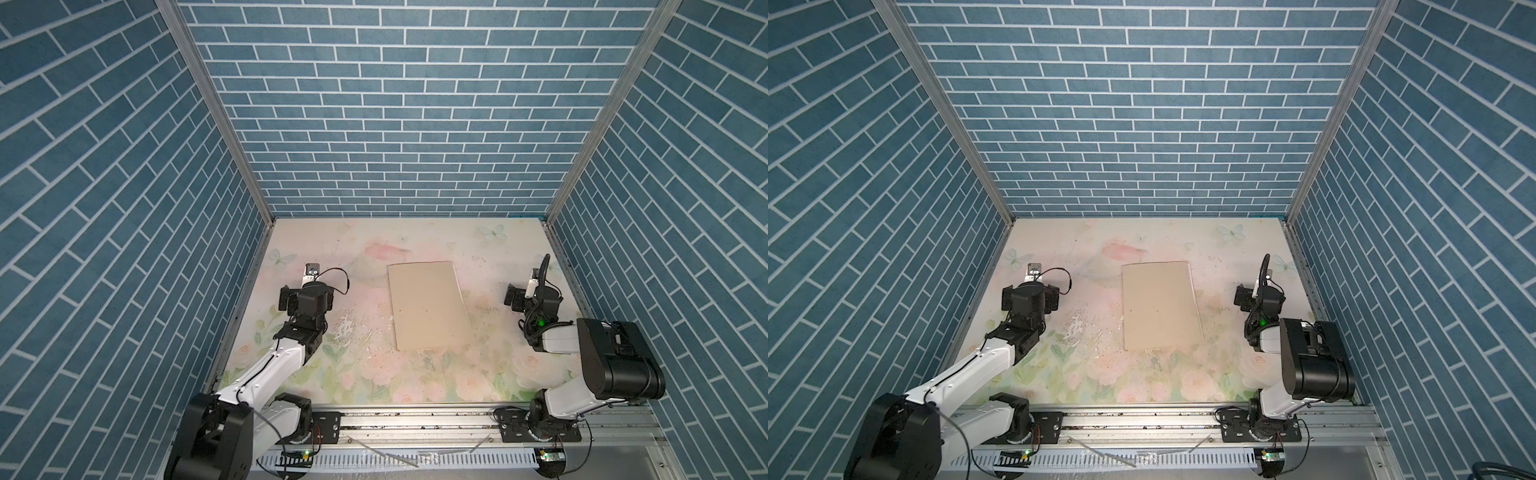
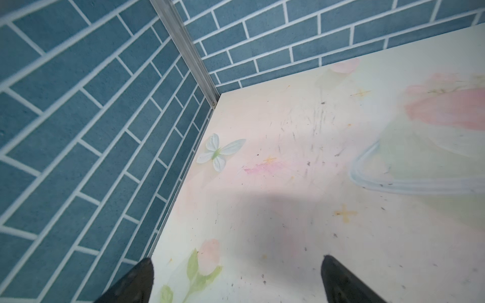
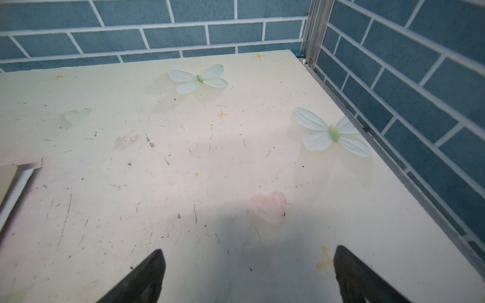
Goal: Put the files into the folder
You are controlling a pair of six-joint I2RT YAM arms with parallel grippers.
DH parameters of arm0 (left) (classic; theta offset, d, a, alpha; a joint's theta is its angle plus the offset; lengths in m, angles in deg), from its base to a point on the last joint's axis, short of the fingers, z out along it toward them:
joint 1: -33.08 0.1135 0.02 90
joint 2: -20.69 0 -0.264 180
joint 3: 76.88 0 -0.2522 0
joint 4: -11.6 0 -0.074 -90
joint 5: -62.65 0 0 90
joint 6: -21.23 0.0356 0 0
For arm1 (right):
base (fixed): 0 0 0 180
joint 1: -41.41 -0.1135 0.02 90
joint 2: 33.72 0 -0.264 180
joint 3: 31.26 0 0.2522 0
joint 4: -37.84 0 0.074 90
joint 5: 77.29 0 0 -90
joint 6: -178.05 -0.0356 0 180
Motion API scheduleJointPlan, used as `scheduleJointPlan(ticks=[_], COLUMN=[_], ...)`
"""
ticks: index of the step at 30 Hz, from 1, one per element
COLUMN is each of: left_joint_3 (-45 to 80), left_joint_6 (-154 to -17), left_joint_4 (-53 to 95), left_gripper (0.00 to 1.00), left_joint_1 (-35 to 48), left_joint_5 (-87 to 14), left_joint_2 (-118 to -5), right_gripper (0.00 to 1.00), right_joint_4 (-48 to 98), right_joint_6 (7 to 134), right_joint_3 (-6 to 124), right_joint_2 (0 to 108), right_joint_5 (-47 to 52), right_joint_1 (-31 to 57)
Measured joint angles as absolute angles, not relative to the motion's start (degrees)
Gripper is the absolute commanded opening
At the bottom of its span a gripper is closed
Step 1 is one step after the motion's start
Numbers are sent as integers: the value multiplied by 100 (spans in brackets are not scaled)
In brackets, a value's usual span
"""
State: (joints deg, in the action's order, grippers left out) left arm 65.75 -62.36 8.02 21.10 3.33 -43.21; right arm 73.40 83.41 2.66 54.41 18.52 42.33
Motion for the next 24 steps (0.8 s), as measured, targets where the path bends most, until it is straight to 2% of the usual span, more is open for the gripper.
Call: scheduleJointPlan(ticks=[4,9,13,17,22,24], left_joint_3=[7064,6865,6526,6693,7134,7206], left_joint_6=[-6124,-6002,-5984,-6185,-6434,-6528], left_joint_4=[-287,-768,-818,-1292,-2628,-2582], left_gripper=[100,100,100,100,100,100], left_joint_1=[2542,2805,2951,2969,3010,3063], left_joint_5=[-244,-826,-1256,-1678,-1720,-1766], left_joint_2=[-4931,-5652,-5760,-5685,-6494,-6673], right_gripper=[99,99,99,99,99,99], right_joint_4=[7340,7340,7340,7340,7340,7340], right_joint_6=[8341,8341,8341,8341,8341,8343], right_joint_3=[266,266,266,266,266,266], right_joint_2=[5441,5441,5441,5441,5441,5441], right_joint_5=[1847,1847,1847,1847,1847,1847], right_joint_1=[4233,4236,4244,4244,4244,4244])
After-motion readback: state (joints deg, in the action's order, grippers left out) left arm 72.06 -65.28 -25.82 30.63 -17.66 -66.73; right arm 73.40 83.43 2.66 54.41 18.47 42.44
